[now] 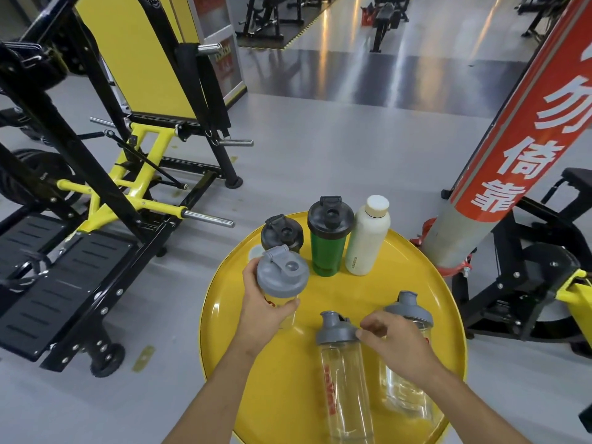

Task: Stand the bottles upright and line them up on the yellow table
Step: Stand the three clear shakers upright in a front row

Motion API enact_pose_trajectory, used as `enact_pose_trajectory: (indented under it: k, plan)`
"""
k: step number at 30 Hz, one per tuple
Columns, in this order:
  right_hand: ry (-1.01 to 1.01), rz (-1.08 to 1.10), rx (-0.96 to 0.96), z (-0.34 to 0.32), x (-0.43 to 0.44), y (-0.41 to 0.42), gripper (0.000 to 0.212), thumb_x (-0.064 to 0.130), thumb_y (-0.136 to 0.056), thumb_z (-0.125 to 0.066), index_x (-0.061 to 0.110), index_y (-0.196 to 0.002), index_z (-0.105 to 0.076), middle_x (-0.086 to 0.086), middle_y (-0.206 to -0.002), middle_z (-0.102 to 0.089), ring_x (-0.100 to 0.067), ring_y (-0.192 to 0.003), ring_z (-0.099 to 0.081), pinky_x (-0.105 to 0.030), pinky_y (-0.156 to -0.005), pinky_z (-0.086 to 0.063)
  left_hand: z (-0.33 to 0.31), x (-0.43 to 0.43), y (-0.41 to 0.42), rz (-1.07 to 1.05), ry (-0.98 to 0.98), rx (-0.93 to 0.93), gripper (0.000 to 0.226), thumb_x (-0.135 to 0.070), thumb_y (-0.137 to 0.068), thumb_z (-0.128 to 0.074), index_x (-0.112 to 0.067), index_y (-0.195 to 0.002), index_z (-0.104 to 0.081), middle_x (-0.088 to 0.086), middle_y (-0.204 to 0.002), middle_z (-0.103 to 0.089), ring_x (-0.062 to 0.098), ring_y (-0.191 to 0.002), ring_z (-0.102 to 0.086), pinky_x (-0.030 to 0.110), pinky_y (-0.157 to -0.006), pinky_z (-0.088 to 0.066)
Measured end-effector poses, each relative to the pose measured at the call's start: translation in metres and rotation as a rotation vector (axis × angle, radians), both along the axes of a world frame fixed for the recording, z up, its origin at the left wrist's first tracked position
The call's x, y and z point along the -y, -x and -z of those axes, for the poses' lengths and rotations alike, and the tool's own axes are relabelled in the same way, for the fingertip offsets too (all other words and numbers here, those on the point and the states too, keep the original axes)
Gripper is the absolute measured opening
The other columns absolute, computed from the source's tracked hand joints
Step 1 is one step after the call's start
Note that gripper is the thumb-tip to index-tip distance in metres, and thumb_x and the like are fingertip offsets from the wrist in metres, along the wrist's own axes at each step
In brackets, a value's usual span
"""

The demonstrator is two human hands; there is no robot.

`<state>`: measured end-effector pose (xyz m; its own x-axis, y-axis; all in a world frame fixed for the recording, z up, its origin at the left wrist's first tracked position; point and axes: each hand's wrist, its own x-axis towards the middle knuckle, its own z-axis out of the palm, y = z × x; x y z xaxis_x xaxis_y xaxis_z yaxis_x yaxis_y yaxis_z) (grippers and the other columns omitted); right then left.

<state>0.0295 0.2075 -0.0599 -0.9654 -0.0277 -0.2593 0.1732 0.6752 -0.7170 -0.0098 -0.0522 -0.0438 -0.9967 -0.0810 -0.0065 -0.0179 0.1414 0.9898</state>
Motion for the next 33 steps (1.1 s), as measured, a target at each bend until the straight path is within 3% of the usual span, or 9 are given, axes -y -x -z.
enact_pose_trajectory:
  k: [5,13,18,22,27,33]
  plan:
    - [0.011,0.010,0.008,-0.001,-0.002,-0.004,0.008,0.035,-0.089,-0.073,0.028,-0.090,-0.072,0.009,-0.084,-0.073,-0.006,-0.083,-0.067,-0.030,-0.078,-0.055,0.003,0.002,0.005,0.022,-0.036,0.013,0.093,0.007,-0.070,-0.086,-0.030,-0.138,-0.033,-0.009,-0.132,-0.048,-0.005,-0.112,-0.057,0.014,-0.083,-0.053]
    - [0.018,0.019,0.013,-0.005,-0.002,-0.010,0.007,0.033,-0.089,-0.074,0.026,-0.091,-0.072,0.008,-0.083,-0.073,-0.006,-0.082,-0.066,-0.024,-0.076,-0.053,0.012,0.009,0.013,0.049,-0.054,0.031,0.096,0.007,-0.072,-0.084,-0.045,-0.135,-0.034,-0.009,-0.136,-0.052,0.005,-0.121,-0.057,0.019,-0.090,-0.054]
    - [0.011,0.008,0.022,-0.008,0.003,-0.012,0.005,0.031,-0.090,-0.073,0.030,-0.087,-0.070,0.007,-0.083,-0.072,-0.007,-0.082,-0.067,-0.022,-0.073,-0.053,0.014,0.010,0.015,0.060,-0.058,0.064,0.097,0.008,-0.075,-0.081,-0.055,-0.133,-0.035,-0.022,-0.129,-0.058,0.004,-0.123,-0.057,0.026,-0.098,-0.052]
    - [0.004,0.010,0.047,-0.007,0.006,-0.015,0.006,0.034,-0.089,-0.073,0.030,-0.092,-0.070,0.010,-0.089,-0.071,-0.005,-0.085,-0.066,-0.025,-0.079,-0.054,0.014,0.013,0.015,0.071,-0.053,0.071,0.096,0.009,-0.075,-0.080,-0.054,-0.133,-0.037,-0.018,-0.130,-0.059,0.004,-0.122,-0.058,0.024,-0.096,-0.053]
    - [-0.002,0.033,0.123,-0.010,0.011,-0.020,0.032,0.040,-0.089,-0.072,0.026,-0.117,-0.062,0.011,-0.104,-0.065,-0.006,-0.089,-0.065,-0.022,-0.075,-0.050,0.014,0.018,0.015,0.098,-0.037,0.079,0.093,0.010,-0.075,-0.080,-0.049,-0.133,-0.039,-0.028,-0.124,-0.059,-0.001,-0.122,-0.057,0.016,-0.093,-0.051]
    - [-0.040,0.011,0.262,-0.005,0.021,-0.024,0.080,0.062,-0.080,-0.070,0.024,-0.144,-0.042,0.007,-0.115,-0.062,-0.009,-0.096,-0.064,-0.029,-0.082,-0.053,0.015,0.022,0.010,0.108,-0.031,0.103,0.101,0.005,-0.074,-0.082,-0.042,-0.148,-0.031,-0.018,-0.141,-0.051,-0.004,-0.128,-0.049,0.010,-0.093,-0.048]
